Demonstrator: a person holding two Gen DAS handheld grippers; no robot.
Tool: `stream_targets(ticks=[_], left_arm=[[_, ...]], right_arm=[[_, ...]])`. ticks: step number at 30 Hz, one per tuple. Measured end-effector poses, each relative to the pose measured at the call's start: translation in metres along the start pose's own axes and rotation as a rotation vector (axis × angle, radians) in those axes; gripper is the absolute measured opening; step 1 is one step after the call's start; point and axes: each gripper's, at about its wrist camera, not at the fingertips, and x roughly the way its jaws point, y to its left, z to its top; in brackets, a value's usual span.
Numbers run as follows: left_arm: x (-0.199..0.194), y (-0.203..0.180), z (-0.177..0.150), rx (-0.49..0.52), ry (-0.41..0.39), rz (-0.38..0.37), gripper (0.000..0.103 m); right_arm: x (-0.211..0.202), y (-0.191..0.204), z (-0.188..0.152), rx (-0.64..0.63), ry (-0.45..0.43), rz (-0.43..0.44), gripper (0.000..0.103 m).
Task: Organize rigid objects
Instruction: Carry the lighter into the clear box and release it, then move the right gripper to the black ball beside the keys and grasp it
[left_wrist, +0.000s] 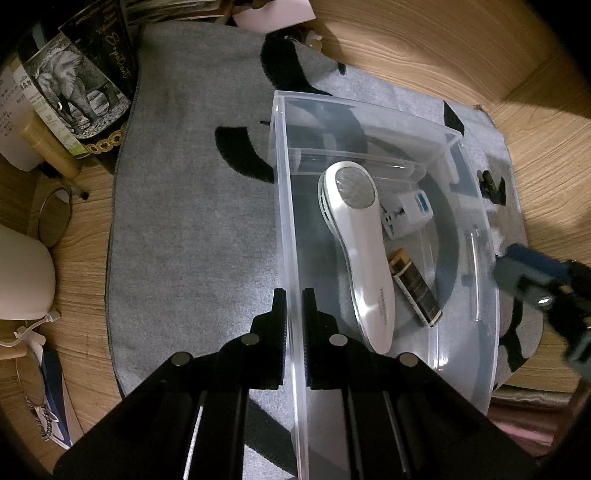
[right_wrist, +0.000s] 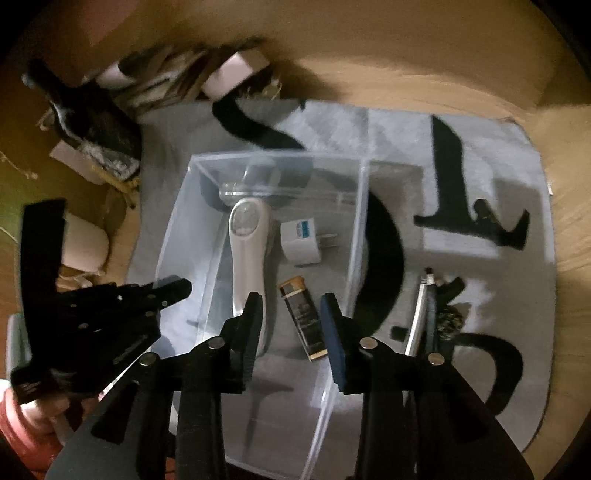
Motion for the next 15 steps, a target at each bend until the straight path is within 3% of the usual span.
stream_targets(ticks=[7,15], left_arm=[[0.001,-0.002,0.001,0.003,0.000,0.005,0.006],[0.002,-0.002,0.001,0.003,0.003,0.007,0.006]], right_arm=[[-0.039,-0.029,-0.007,0.062,-0.083,-0.054,0.037],[-0.057,-0.084,-0.027,0.202,-0.087,-0.123,0.038]])
